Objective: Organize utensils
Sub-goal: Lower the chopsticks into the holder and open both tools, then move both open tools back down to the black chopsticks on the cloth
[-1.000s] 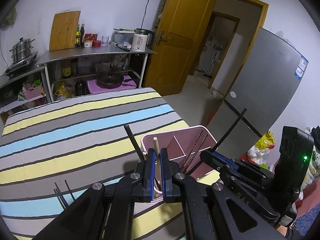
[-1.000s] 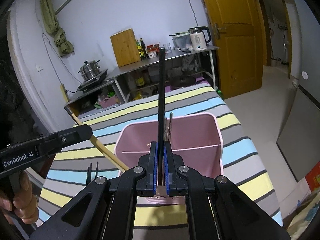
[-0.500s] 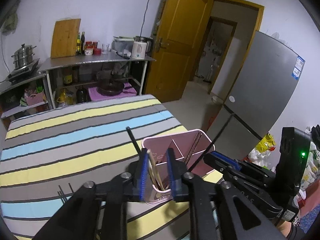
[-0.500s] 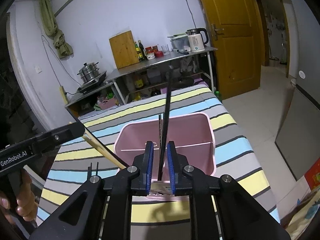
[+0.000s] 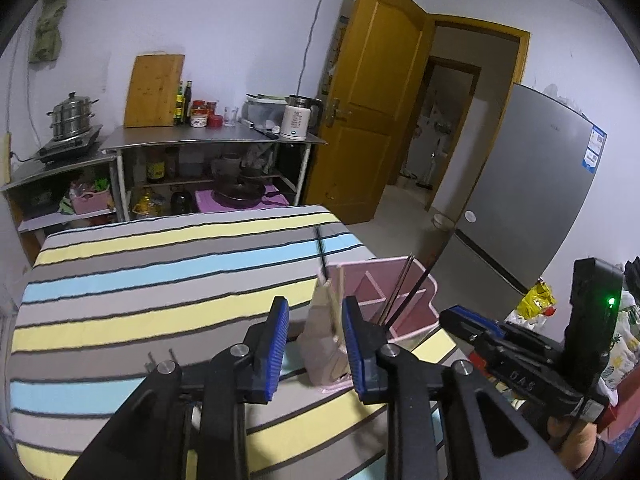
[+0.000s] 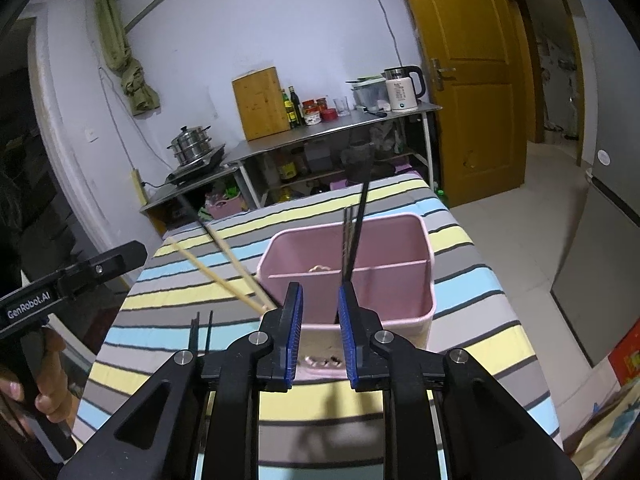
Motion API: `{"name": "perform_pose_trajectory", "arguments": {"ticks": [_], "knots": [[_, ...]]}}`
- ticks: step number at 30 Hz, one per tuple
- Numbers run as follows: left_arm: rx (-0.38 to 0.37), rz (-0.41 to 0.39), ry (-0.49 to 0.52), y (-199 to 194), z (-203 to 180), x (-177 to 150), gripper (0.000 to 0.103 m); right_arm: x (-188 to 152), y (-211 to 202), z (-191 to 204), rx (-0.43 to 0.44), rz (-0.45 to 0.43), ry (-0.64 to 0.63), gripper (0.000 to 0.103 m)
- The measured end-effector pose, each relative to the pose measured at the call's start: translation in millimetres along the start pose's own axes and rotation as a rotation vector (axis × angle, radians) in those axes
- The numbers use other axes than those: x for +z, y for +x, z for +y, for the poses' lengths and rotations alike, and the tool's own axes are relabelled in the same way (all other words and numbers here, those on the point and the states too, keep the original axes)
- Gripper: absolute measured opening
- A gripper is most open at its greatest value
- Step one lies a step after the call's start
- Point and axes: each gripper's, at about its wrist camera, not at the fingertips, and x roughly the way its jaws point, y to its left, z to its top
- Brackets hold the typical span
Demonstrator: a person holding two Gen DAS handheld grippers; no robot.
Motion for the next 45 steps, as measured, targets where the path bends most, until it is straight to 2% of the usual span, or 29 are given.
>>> {"name": "perform_pose_trajectory", "arguments": {"ticks": [16,26,35,45], "knots": [[0.105,-0.029,-0.070,-50.0,40.2,-83.5,0.027,-48.9,-19.8,42.4,0.060,0.031,-0.087,0.019],[0.159,-0.013,-0.116,-63.2,60.6,-116.0,0.027,-75.3,-15.1,62.5,0.096,0.073,-0.112,0.019],[0.183,0.050,-0.167,-46.5,79.8,-136.7,0.027,-87.9,3.8,80.2,0.119,0.127,-0.149,0.019],[0.225,0.142,-0.248,7.2,112.1,-145.3,0.027,-101.0,43.4,91.4,0.134,0.200,-0.177,0.019]]}}
